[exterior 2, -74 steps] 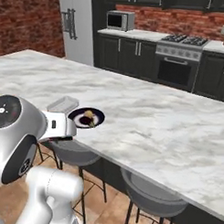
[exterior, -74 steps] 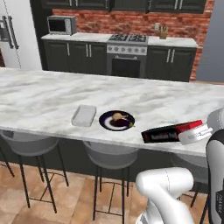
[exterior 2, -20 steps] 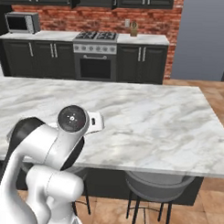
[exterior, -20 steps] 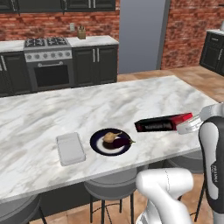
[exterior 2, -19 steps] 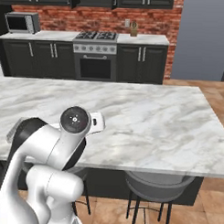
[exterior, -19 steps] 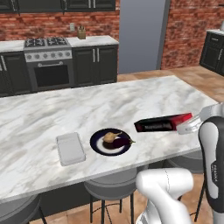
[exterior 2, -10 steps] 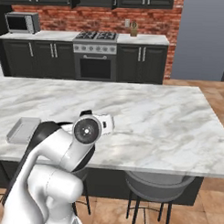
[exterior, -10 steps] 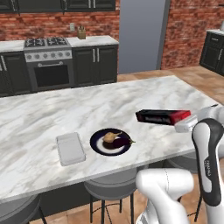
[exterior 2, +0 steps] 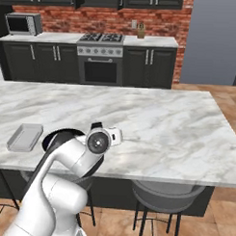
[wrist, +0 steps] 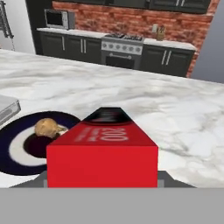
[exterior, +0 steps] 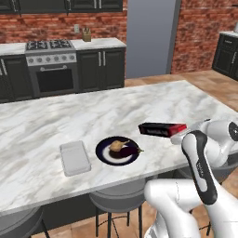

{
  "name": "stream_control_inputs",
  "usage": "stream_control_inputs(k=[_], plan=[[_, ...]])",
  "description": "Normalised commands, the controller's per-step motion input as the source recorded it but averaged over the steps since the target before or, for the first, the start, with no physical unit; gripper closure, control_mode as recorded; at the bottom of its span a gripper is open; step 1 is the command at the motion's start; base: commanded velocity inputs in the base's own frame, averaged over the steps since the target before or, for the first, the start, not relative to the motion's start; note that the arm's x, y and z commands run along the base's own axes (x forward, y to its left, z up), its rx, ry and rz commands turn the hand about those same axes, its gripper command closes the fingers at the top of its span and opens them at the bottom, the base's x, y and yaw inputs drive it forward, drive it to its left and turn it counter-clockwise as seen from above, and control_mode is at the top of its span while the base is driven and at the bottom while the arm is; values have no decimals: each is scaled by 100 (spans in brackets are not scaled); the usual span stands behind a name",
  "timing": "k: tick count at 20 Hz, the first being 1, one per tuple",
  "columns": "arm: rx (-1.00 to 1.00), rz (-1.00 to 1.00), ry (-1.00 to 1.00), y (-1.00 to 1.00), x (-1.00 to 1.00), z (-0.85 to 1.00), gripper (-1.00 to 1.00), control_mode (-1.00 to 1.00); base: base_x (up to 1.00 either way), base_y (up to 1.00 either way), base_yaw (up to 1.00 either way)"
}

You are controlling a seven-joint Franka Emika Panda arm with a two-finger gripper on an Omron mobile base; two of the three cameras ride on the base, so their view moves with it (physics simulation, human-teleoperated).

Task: Retrieve the tupperware and aluminum foil from the cabinet and place them on the dining counter near the plate with onion and eggplant to prepare for storing leftovers.

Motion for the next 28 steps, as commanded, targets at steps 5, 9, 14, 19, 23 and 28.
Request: stream_control_inputs(k=[5,9,14,19,23,28], plan=[[0,0,12,0,53,-70,100,-100,0,0,0],[0,1,19,6,33,-52,100,-100,0,0,0],[0,0,17,10,26,-47,100,-100,0,0,0],[0,0,19,19,14,-59,100,-100,0,0,0],[0,0,21,17,11,-59,100,-100,0,0,0],[0,0,23,28,0,-60,100,-100,0,0,0]])
